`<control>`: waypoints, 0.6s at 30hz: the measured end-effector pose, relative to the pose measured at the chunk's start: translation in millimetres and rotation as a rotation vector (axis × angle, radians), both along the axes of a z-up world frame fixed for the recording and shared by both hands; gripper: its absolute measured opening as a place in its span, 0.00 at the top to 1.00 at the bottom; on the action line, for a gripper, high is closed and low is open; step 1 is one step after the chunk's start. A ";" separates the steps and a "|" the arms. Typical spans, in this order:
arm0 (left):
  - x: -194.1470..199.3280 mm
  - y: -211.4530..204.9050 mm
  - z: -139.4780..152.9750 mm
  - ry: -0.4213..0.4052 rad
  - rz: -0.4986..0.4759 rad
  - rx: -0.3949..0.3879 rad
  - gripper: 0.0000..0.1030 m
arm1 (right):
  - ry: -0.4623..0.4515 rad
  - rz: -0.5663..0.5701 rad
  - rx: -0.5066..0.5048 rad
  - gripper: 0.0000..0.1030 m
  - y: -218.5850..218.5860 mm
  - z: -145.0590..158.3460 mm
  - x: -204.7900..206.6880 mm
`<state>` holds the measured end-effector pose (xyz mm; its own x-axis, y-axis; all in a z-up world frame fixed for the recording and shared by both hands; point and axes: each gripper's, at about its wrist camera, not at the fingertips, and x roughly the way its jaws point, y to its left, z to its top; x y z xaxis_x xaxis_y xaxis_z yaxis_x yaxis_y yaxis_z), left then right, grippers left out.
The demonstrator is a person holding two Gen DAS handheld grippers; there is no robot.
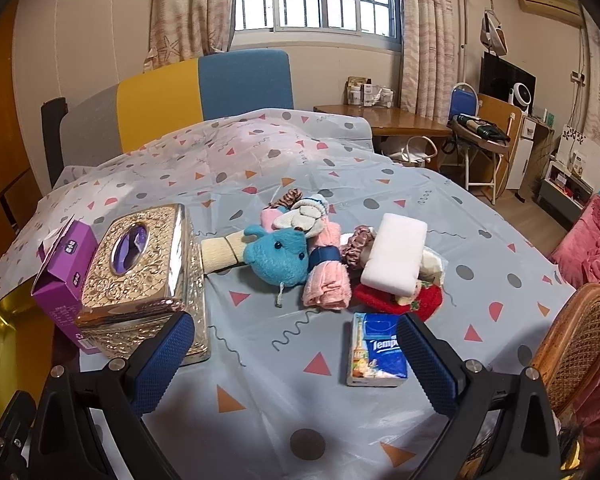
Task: Organize soft objects
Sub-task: 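Reach the left tool to the blue Tempo tissue pack and grasp it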
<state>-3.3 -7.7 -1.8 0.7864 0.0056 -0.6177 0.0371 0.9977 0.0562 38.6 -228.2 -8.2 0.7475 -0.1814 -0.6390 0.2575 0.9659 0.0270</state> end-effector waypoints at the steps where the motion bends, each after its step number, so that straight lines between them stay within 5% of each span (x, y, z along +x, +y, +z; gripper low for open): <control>1: 0.3 -1.4 -0.2 0.002 -0.005 0.001 0.00 | -0.002 -0.003 -0.002 0.00 -1.3 0.7 0.0; 11: 18.9 -41.5 -0.6 0.107 -0.310 -0.098 0.00 | 0.000 -0.090 -0.009 0.00 -50.6 17.0 -0.4; 18: 45.7 -109.8 2.5 0.146 -0.491 -0.064 0.00 | -0.024 -0.208 -0.005 0.00 -114.6 34.9 -20.6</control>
<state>42.4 -117.5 0.7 0.5923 -0.3835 -0.7086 0.5046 0.8622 -0.0449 18.0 -342.8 26.7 0.7084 -0.3363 -0.6205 0.4508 0.8921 0.0311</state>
